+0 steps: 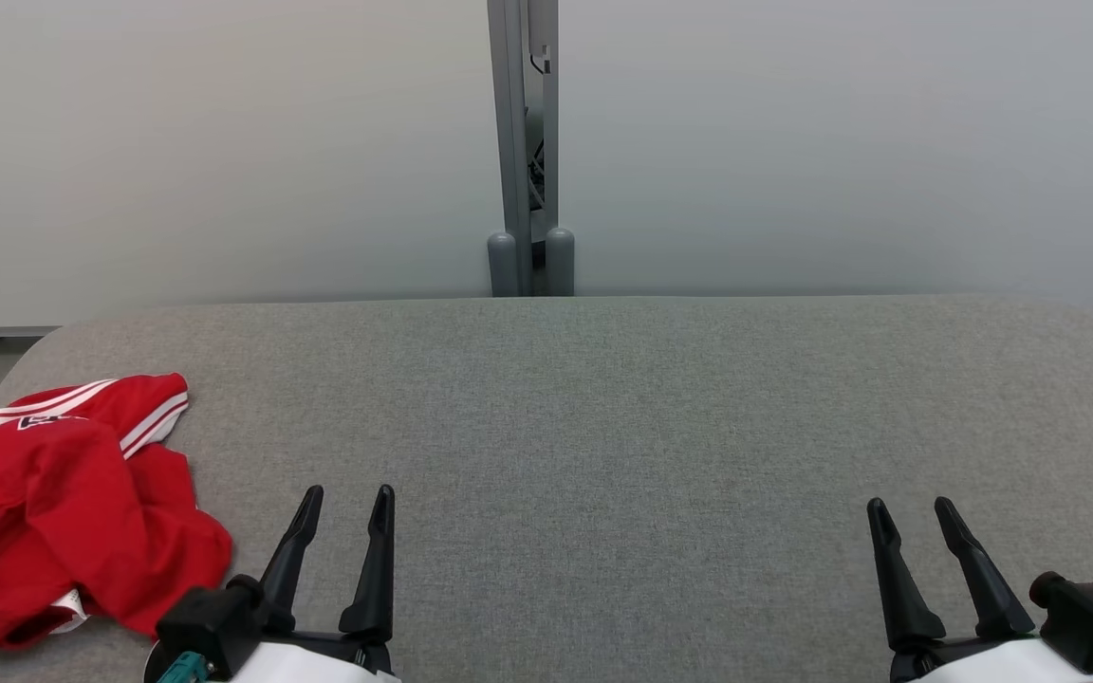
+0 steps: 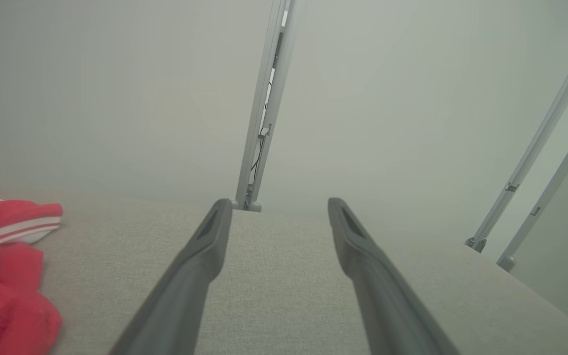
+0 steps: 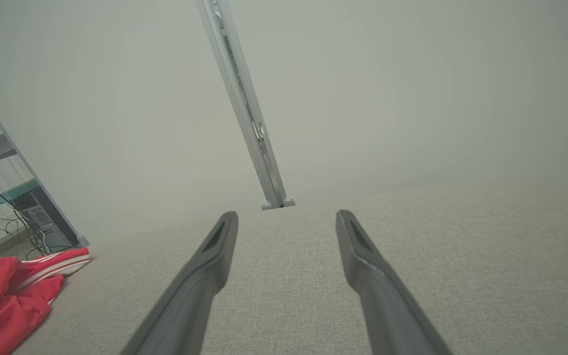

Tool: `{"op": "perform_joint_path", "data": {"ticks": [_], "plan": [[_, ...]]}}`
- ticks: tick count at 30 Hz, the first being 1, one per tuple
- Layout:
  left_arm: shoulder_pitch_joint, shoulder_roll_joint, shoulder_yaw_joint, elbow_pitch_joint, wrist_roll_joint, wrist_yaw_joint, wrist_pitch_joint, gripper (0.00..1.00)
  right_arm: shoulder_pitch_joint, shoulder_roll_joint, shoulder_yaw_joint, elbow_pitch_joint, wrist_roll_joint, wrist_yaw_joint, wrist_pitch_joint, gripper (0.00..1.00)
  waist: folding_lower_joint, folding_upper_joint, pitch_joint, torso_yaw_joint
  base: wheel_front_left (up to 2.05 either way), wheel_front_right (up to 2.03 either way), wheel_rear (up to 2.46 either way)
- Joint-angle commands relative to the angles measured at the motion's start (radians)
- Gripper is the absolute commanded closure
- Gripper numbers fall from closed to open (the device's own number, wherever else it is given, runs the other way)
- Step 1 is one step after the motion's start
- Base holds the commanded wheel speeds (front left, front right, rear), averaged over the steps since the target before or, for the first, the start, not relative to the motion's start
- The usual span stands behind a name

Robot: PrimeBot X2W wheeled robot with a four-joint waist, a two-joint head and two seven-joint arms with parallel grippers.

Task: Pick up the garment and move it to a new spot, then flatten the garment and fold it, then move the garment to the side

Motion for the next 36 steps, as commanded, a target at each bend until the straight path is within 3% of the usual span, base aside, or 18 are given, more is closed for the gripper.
{"op": "perform_joint_path", "data": {"ticks": [1,36], "plan": [[0.005,0.005,-0.002,-0.010,0.028,0.006,-0.010,0.00,0.003,-0.008,0.003,-0.012,-0.023,0.000,-0.014,0.00,0.0000,-0.0001,-0.001,0.001,0.00,0.00,0.00],[0.034,0.008,-0.034,0.013,0.260,0.018,-0.056,0.00,0.061,-0.012,0.037,-0.056,-0.265,0.000,-0.105,0.00,0.0000,-0.0001,-0.033,0.015,0.00,0.00,0.00]]}}
